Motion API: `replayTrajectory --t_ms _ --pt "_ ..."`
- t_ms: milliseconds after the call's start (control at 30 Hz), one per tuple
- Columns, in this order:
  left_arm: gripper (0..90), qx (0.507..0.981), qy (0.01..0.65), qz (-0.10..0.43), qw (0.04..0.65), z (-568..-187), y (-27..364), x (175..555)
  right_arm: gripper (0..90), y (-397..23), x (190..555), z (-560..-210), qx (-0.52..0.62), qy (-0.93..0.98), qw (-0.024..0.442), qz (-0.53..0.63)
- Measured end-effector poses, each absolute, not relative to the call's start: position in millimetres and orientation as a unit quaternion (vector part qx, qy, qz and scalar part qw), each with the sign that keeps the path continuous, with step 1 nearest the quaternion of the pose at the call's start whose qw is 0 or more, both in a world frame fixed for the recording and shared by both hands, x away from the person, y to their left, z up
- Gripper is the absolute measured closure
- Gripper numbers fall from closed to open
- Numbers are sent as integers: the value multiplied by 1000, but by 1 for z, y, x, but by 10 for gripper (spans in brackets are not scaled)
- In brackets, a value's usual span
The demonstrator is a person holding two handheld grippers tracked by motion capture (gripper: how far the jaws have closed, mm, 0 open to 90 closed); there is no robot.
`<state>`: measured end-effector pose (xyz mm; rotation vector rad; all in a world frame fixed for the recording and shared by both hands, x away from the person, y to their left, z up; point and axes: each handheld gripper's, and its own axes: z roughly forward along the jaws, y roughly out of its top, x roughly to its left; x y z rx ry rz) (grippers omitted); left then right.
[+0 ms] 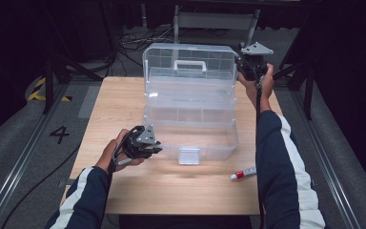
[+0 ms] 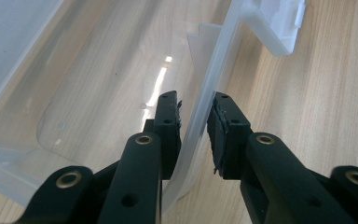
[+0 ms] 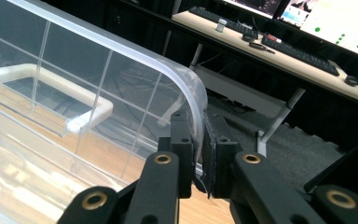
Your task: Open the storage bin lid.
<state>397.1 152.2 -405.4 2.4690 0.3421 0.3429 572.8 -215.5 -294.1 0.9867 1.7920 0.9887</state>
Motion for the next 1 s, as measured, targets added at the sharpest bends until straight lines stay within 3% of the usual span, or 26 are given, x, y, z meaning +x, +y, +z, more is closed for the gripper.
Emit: replayTrajectory --t_ms 1000 --pt "741 933 132 127 309 -405 154 397 829 -215 620 -306 418 742 376 365"
